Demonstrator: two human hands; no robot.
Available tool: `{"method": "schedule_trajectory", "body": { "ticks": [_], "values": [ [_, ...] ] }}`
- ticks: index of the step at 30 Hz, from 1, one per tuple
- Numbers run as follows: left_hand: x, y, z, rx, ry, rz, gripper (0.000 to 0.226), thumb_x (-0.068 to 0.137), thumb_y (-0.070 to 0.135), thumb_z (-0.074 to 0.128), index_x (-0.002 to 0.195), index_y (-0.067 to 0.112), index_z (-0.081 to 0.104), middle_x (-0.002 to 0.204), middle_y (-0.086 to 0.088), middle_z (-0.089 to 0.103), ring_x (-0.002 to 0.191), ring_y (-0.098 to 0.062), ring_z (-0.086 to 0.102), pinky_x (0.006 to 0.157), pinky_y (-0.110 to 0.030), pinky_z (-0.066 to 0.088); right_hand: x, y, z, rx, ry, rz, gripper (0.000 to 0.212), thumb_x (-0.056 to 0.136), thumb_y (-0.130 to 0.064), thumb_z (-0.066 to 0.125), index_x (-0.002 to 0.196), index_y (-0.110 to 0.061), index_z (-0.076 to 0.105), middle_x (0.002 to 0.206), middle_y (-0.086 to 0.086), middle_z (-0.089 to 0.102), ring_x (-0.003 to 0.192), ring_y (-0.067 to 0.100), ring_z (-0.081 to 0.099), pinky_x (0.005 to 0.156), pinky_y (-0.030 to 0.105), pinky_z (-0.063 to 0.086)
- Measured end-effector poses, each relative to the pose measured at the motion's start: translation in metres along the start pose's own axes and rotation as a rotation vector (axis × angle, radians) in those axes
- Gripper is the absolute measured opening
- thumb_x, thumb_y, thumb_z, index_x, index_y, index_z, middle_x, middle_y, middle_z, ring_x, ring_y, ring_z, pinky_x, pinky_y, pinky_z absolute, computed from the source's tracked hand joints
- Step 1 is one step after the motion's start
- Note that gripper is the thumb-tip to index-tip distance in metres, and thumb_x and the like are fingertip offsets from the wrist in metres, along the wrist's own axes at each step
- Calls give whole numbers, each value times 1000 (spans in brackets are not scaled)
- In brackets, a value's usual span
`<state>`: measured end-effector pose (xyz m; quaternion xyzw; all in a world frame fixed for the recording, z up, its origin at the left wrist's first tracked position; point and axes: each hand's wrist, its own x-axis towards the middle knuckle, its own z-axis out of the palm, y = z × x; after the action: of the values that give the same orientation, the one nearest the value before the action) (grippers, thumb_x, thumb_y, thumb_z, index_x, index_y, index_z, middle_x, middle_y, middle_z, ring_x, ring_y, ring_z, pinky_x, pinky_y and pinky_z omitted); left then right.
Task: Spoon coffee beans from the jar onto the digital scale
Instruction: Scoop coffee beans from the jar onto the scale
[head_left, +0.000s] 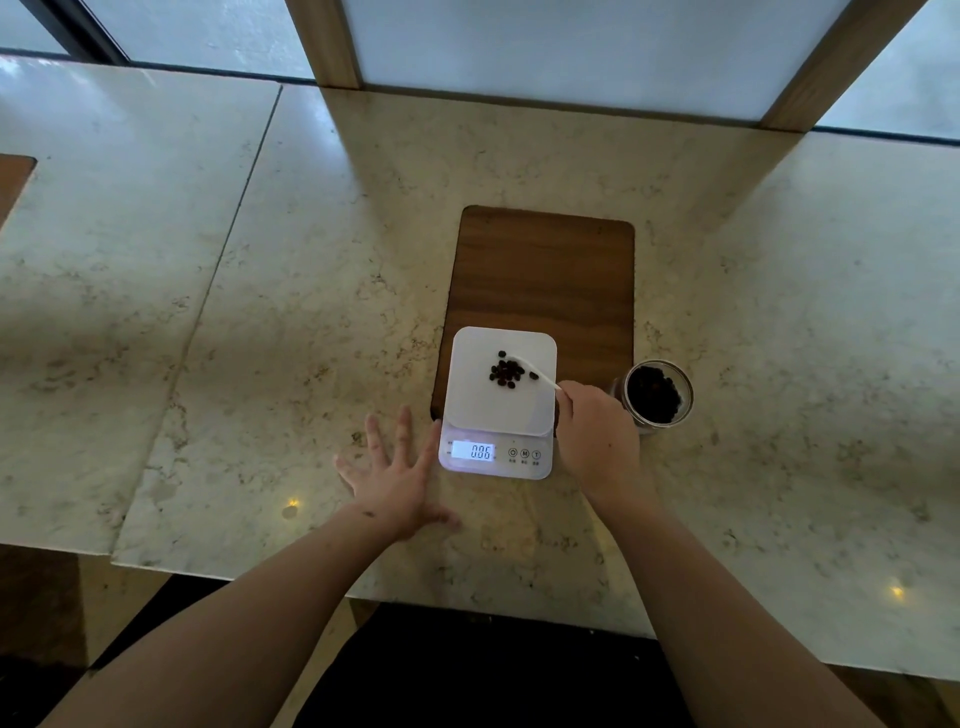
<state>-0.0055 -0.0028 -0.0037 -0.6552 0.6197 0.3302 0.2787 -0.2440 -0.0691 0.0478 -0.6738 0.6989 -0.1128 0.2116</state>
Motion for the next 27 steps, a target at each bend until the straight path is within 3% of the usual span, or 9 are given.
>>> {"method": "schedule_trajectory", "body": {
  "ticks": [6, 11, 17, 20, 25, 27],
  "values": [
    [-1, 1, -1, -7, -12, -1, 137, 64, 94, 54, 145, 41, -43, 148, -4, -59, 133, -45, -52, 106, -88, -1, -6, -1, -1, 49, 77, -24, 29, 102, -19, 41, 86, -11, 64, 74, 2, 58, 62, 23, 51, 56, 32, 33],
    [2, 1, -2, -3, -18, -7, 137, 65, 94, 56, 143, 42, -44, 148, -5, -58, 134, -46, -51, 106, -89, 0, -9, -2, -3, 91, 95, -33, 31, 104, -20, 40, 92, -11, 67, 77, 5, 64, 65, 23, 56, 58, 37, 46],
    [7, -1, -1, -3, -29, -24, 137, 59, 97, 53, 127, 46, -54, 145, -3, -61, 132, -45, -53, 105, -89, 0, -15, 1, -6, 181, 82, 25, 29, 103, -22, 42, 87, -14, 65, 67, -4, 58, 56, 11, 49, 50, 24, 34],
    [6, -1, -1, 4, -28, -30, 137, 59, 98, 53, 124, 46, -56, 145, -4, -62, 132, -45, -53, 105, -88, 0, -16, 3, -6, 351, 80, 134, 28, 102, -19, 45, 89, -11, 68, 64, -8, 55, 54, 7, 45, 48, 17, 32],
    [7, -1, -1, 6, -35, -21, 140, 59, 99, 53, 138, 44, -49, 148, -4, -59, 135, -46, -51, 104, -89, 2, -22, 16, -7, 575, 62, 301, 29, 102, -22, 46, 102, -17, 74, 65, -5, 57, 52, 6, 42, 50, 27, 32],
    [6, -1, -2, 19, -35, -27, 140, 58, 100, 51, 136, 45, -51, 148, -3, -59, 135, -46, -50, 105, -88, 3, -26, 24, -11, 598, 90, 328, 28, 102, -24, 46, 101, -21, 74, 63, -6, 56, 49, 4, 40, 48, 27, 31]
  ]
}}
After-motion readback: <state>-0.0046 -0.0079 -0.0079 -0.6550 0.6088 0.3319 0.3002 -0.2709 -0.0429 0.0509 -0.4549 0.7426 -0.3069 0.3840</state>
